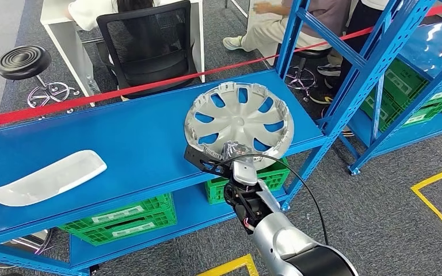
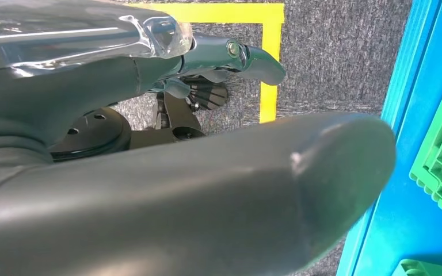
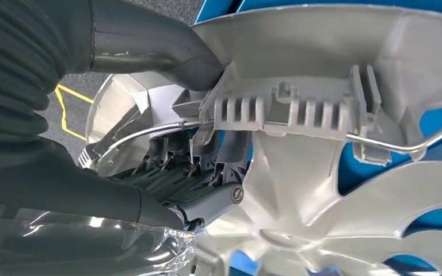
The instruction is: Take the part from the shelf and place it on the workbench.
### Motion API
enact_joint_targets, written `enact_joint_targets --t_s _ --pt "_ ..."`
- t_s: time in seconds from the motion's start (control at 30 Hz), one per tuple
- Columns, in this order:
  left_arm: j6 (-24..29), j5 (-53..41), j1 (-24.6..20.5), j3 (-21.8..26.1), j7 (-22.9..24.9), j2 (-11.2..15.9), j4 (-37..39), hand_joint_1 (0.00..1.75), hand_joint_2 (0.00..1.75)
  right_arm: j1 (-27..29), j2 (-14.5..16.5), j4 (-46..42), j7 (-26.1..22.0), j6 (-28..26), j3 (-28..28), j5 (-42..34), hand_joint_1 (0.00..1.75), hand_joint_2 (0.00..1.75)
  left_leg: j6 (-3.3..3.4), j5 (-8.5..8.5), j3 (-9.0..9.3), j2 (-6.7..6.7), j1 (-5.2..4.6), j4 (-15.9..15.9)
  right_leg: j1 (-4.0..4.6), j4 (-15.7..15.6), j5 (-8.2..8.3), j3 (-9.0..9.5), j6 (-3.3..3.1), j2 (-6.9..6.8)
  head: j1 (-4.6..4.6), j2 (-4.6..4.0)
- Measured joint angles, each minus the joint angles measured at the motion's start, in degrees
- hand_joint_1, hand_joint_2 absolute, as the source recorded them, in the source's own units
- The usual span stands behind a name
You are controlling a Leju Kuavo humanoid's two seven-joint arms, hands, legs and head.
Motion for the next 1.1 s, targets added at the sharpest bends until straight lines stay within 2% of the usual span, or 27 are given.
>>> enact_joint_targets --t_s 0.07,0.17,0.27,0.3,0.4,0.73,0.93,1.03,1.1 --pt "0.0 0.3 0.0 0.0 -0.2 0.0 0.0 0.0 1.75 0.0 -0.1 0.0 0.0 0.0 0.0 0.0 1.75 1.75 0.0 0.0 -0.01 0.0 0.0 0.0 0.0 0.0 -0.01 -0.02 0.01 0.0 -0.01 0.01" --pt "-0.3 0.5 0.0 0.0 -0.4 0.0 0.0 0.0 1.75 0.0 -0.1 0.0 0.0 0.0 -0.1 0.0 1.75 1.75 0.0 0.0 -0.01 0.0 0.0 0.0 0.0 0.0 -0.01 -0.01 0.01 0.0 0.0 0.0" --pt "-1.2 0.8 0.0 0.0 -0.5 0.0 0.0 0.0 0.44 0.0 -0.1 0.0 -0.1 0.1 -0.2 0.0 1.75 1.75 0.0 0.0 -0.01 0.0 0.0 0.0 0.0 0.0 -0.01 0.0 0.01 0.0 -0.01 0.0" --pt "-1.3 0.8 0.0 0.0 -0.6 0.0 0.0 0.0 0.44 0.0 -0.1 0.0 -0.1 0.1 -0.3 0.0 1.75 1.75 0.0 0.0 -0.01 0.0 0.0 0.0 0.0 0.0 -0.01 0.0 0.01 0.0 -0.01 0.01" --pt "-0.6 1.0 0.0 0.0 -0.1 0.0 0.0 0.0 1.75 0.0 -0.1 0.0 -0.2 0.1 -0.4 0.0 1.75 1.75 0.0 0.0 -0.01 0.0 0.0 0.0 0.0 0.0 -0.01 0.01 0.01 0.0 -0.01 0.01" --pt "1.9 -0.6 0.0 -0.1 0.2 0.0 0.0 0.0 1.75 0.0 -0.1 0.0 -0.2 0.1 -0.6 0.1 1.75 1.75 0.0 0.0 0.0 -0.01 0.0 0.0 0.0 0.0 -0.01 0.01 0.01 0.0 -0.01 0.01" --pt "-0.5 0.5 0.1 0.0 -2.5 0.0 0.0 0.0 1.75 0.0 -0.1 0.0 -0.7 -0.2 -1.2 -0.3 1.75 1.75 0.0 0.0 0.0 -0.01 0.0 0.0 0.0 0.0 -0.01 0.01 0.01 0.0 -0.01 0.01" --pt "-1.1 0.4 0.1 0.0 -2.7 0.0 0.0 0.0 1.75 0.0 -0.1 0.0 -2.7 -2.1 -2.5 -3.0 1.75 1.75 0.0 0.0 0.01 0.0 0.0 0.0 0.0 0.0 -0.01 0.02 0.01 0.0 0.0 0.01" --pt "-1.2 0.4 0.2 0.0 -3.0 0.0 0.0 0.0 1.75 0.0 -0.2 -0.1 -5.8 -4.1 -4.4 -6.9 1.75 1.75 0.0 0.0 0.01 0.02 0.0 0.0 0.0 0.0 -0.01 0.02 0.01 0.0 0.01 0.01"
